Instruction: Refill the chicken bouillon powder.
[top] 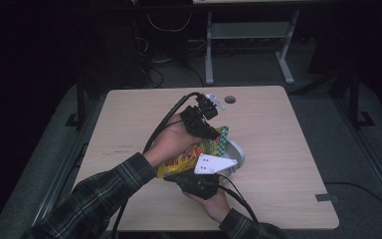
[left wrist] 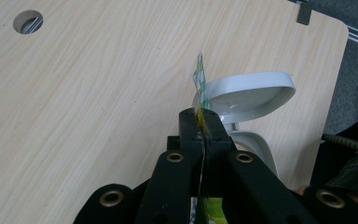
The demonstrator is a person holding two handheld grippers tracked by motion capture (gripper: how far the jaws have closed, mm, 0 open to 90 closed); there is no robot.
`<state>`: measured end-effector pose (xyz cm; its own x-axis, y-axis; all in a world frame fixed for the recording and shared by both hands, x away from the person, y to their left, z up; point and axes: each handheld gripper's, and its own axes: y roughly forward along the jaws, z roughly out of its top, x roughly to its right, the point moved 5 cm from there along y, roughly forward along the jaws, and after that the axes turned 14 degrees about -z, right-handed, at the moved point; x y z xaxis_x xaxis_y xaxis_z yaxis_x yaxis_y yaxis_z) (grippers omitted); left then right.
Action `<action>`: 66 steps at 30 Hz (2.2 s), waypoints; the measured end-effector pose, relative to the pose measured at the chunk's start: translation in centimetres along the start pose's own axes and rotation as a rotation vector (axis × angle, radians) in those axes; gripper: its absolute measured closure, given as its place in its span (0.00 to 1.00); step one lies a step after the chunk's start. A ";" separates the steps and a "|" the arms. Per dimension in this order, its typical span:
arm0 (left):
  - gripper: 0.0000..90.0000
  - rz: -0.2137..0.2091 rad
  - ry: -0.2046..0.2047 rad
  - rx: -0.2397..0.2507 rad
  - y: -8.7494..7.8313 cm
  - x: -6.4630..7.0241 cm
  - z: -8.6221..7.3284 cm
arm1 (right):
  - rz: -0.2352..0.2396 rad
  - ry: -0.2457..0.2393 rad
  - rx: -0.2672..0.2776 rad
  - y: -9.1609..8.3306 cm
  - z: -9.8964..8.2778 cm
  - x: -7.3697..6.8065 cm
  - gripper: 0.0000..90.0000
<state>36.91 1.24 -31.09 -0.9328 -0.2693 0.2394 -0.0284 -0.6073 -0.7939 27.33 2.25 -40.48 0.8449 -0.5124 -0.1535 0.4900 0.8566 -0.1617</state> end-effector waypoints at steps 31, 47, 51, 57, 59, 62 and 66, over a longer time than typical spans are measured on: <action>1.00 0.005 0.000 -0.013 0.1 0.1 0.1 | 0.006 0.012 0.009 0.0 0.1 0.0 1.00; 1.00 0.006 0.006 -0.015 0.1 0.2 0.2 | 0.003 0.010 0.014 -0.1 0.1 0.0 1.00; 1.00 0.007 0.006 -0.015 0.1 0.2 0.3 | 0.004 0.012 0.014 -0.1 0.1 0.0 1.00; 1.00 0.009 0.008 -0.015 0.1 0.3 0.3 | 0.004 0.014 0.015 -0.1 0.2 0.0 1.00; 1.00 0.008 0.009 -0.019 0.1 0.2 0.3 | 0.003 0.013 0.015 -0.1 0.2 0.0 1.00; 1.00 0.008 0.007 -0.015 0.1 0.2 0.3 | 0.004 0.015 0.015 -0.1 0.2 0.0 1.00; 1.00 0.005 0.005 -0.014 0.1 0.2 0.3 | 0.004 0.016 0.017 -0.1 0.2 0.0 1.00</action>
<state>36.85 0.89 -30.97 -0.9349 -0.2684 0.2323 -0.0288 -0.5951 -0.8032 27.35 2.17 -40.24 0.8435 -0.5096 -0.1695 0.4902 0.8595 -0.1448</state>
